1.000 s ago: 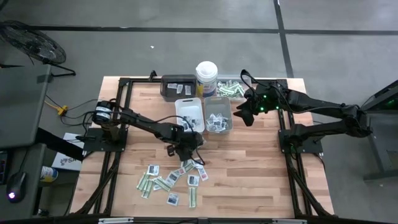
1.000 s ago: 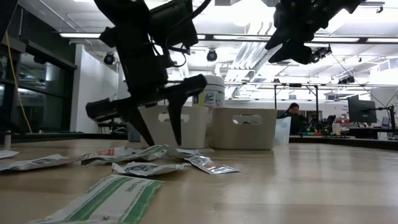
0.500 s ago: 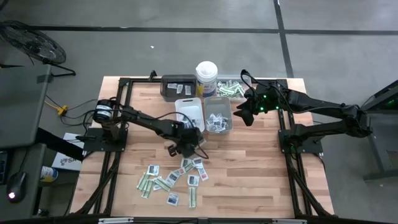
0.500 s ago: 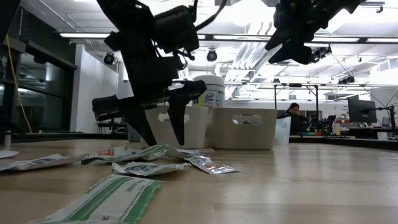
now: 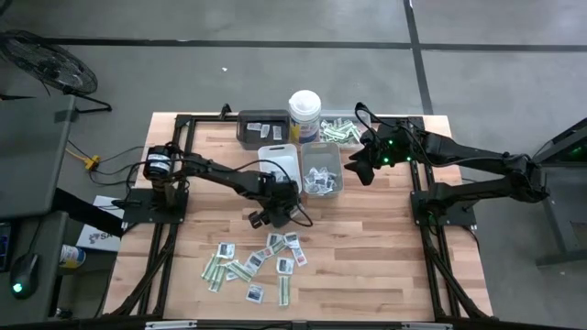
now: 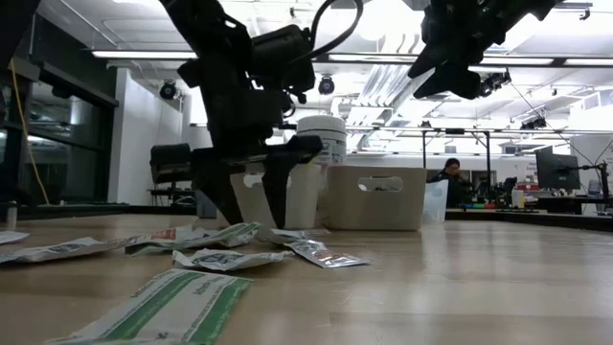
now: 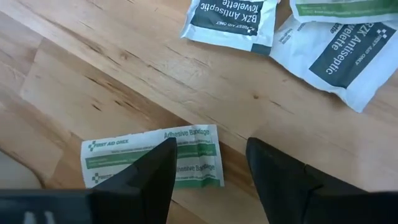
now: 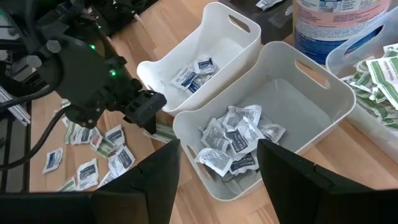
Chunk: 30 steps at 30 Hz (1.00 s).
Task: Pick & Place First Aid Supplies
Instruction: Put the band aid into the transparent bin
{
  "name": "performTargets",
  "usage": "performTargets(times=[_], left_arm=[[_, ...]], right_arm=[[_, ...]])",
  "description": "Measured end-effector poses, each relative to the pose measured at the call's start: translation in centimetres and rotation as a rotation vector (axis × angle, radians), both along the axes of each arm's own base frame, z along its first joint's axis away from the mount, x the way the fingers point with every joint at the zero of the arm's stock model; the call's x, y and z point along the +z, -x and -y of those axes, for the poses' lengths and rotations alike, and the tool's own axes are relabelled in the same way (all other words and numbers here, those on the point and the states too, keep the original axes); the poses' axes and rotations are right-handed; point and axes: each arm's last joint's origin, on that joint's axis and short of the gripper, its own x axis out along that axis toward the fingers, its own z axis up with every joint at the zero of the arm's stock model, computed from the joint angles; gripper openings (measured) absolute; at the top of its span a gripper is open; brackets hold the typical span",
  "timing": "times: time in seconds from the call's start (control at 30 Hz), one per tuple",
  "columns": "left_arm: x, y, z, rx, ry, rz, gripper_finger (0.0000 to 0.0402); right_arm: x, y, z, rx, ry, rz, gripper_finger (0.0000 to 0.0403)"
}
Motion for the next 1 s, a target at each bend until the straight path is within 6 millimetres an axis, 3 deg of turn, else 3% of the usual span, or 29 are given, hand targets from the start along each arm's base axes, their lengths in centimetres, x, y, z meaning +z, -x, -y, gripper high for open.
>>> performTargets(times=[0.27, 0.63, 1.0], left_arm=[[-0.4, 0.2, 0.0, 0.025, 0.065, -0.047, 0.0181], [-0.5, 0.7, 0.2, 0.045, 0.118, -0.110, 0.0013], [0.7, 0.1, 0.3, 0.076, 0.084, -0.117, 0.0002]], right_arm=[[0.0, 0.0, 0.0, -0.003, 0.003, 0.001, 0.0206], [0.1, 0.0, 0.0, -0.010, -0.004, 0.008, 0.0206], [0.1, 0.0, 0.0, -0.013, -0.008, 0.009, 0.0206]])
